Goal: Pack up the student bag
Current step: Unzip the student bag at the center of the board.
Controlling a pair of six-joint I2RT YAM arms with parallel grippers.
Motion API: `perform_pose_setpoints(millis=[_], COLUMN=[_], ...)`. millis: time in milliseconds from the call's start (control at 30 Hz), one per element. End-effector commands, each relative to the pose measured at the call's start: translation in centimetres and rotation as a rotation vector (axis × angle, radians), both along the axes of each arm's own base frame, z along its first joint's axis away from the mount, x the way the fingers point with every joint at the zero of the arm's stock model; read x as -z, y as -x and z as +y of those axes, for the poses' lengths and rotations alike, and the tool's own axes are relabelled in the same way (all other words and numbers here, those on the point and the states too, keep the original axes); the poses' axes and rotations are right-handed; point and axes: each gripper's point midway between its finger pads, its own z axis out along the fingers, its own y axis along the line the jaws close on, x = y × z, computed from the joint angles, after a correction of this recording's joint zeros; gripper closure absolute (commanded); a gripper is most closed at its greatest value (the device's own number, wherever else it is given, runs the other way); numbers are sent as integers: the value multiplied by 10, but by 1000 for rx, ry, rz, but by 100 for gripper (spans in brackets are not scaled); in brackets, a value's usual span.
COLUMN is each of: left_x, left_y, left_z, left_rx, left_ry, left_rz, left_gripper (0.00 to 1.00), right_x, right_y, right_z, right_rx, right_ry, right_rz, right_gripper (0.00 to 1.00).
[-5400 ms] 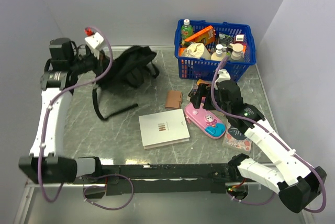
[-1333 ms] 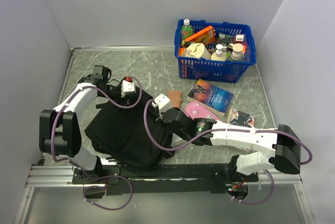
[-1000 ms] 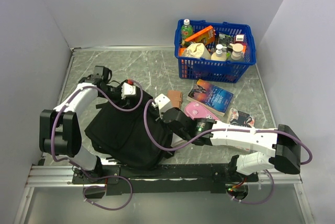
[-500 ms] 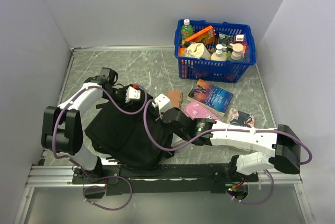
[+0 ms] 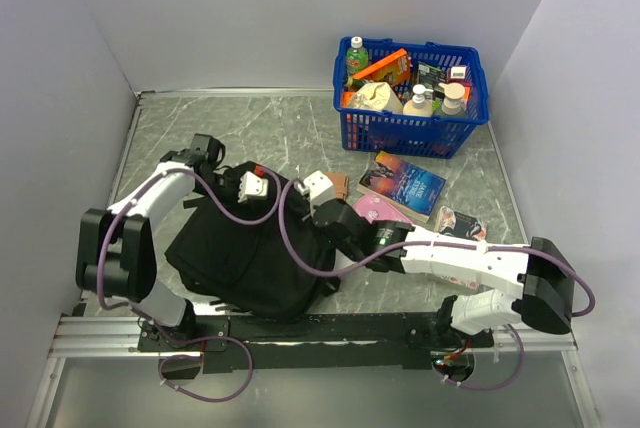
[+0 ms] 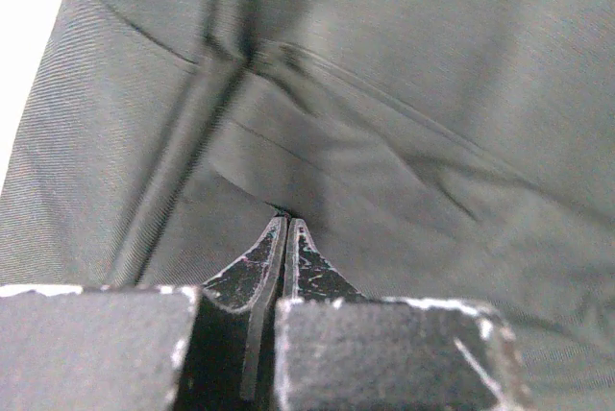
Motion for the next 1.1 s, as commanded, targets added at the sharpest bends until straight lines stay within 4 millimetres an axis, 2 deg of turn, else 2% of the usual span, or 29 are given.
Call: perform_pose_setpoints(millis=[0,167,233,267,300,333,367,467,567,667,700,733,767,800,900,933,1000,1067], left_x=[-17,-14,-14,-14,-15,-14,-14,-15,-17,-19,-21,-21,-23,-25,-31,-32,-33,-34], left_y=[30,51,56,57,57,58,58,57,57,61,62,65,67,68,71,72,72,72], left_z=[0,3,3,2,0,0,-1,-4,-7,-9,-9,-9,-9,-9,-9,-9,-10,-12], left_rx=[32,28,19,17,14,10,7,-16,-44,-44,-43,-41,-35,-33,-30,-29,-27,-20], left_ry=[25,30,40,49,56,60,71,94,123,143,147,144,145,145,151,153,158,166], left_rz=[-4,-1,9,7,4,6,6,3,16,21,20,27,23,19,19,21,23,21], left_gripper=[99,99,99,99,99,99,99,99,99,99,99,99,99,99,99,99,99,99], right_x=[-14,-6,-4,-6,-10,-20,-27,-57,-69,-42,-35,-33,-18,-12,-4,-3,-5,5], right_y=[-32,-33,-32,-31,-31,-31,-32,-35,-40,-53,-54,-63,-67,-69,-70,-65,-63,-58], right_z=[-16,-18,-19,-18,-15,-14,-11,-1,12,30,36,40,45,48,53,56,54,55], right_rx=[156,182,200,200,197,192,184,155,121,84,50,26,-29,-65,-193,-242,-271,-304], right_ry=[-63,-40,-35,-46,-69,-104,-134,-245,-301,-231,-217,-223,-179,-167,-163,-180,-193,-198], right_rz=[-10,20,44,50,49,41,37,44,61,92,107,105,112,122,168,175,163,195], right_gripper=[100,100,79,73,50,37,30,28,28,29,28,28,26,26,26,26,26,26])
